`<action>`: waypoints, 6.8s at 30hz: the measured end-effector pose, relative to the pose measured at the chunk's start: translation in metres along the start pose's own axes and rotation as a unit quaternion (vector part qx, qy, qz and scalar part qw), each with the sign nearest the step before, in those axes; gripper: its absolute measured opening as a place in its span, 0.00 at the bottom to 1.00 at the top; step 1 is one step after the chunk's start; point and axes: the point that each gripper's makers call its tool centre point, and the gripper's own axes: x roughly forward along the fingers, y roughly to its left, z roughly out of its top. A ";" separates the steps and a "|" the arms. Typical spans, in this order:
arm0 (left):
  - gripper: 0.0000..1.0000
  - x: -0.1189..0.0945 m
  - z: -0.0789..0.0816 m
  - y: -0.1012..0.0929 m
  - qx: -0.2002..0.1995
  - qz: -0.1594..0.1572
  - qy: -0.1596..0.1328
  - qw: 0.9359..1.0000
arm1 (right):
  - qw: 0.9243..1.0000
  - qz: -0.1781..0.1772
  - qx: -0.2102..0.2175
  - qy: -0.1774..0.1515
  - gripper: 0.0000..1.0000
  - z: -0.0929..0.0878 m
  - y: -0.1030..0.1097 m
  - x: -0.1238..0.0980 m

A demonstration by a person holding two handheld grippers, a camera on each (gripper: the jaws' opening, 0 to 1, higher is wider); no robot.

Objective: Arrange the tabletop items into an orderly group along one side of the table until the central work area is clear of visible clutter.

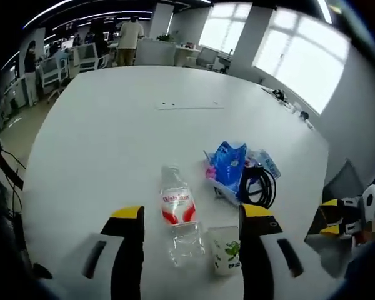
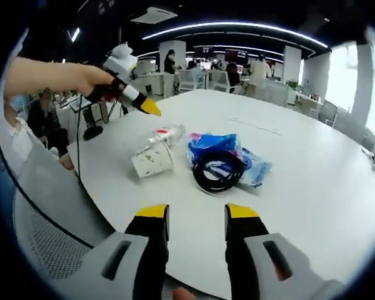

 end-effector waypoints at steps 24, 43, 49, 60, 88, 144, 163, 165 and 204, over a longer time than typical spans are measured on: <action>0.55 0.072 0.019 0.020 0.017 0.021 0.056 0.998 | 1.000 -0.022 0.007 -0.004 0.25 -0.002 -0.011 0.009; 0.48 0.103 0.010 0.025 0.010 0.040 0.093 0.995 | 1.000 -0.026 -0.004 0.001 0.23 -0.006 -0.009 0.014; 0.46 0.112 0.011 0.018 -0.005 0.032 0.094 0.995 | 1.000 -0.015 -0.009 0.007 0.21 -0.009 -0.003 0.016; 0.36 0.117 0.006 0.025 0.005 0.044 0.101 0.994 | 1.000 0.013 -0.003 0.007 0.13 -0.008 0.010 0.018; 0.20 0.050 0.033 0.013 -0.033 0.022 0.022 0.999 | 1.000 0.024 -0.001 0.005 0.11 -0.008 0.015 0.018; 0.20 -0.093 0.249 0.002 0.074 0.048 -0.215 0.973 | 0.999 0.045 -0.016 -0.009 0.11 -0.002 0.023 0.014; 0.20 -0.023 0.155 0.032 0.023 0.075 -0.129 0.988 | 0.999 0.050 -0.021 0.002 0.11 -0.006 0.024 0.016; 0.20 -0.018 0.148 0.035 0.018 0.079 -0.122 0.989 | 0.999 0.048 -0.020 0.003 0.11 -0.006 0.024 0.016; 0.21 0.019 0.122 0.051 0.043 0.081 -0.084 0.992 | 0.998 0.047 -0.033 0.027 0.10 -0.016 0.024 0.018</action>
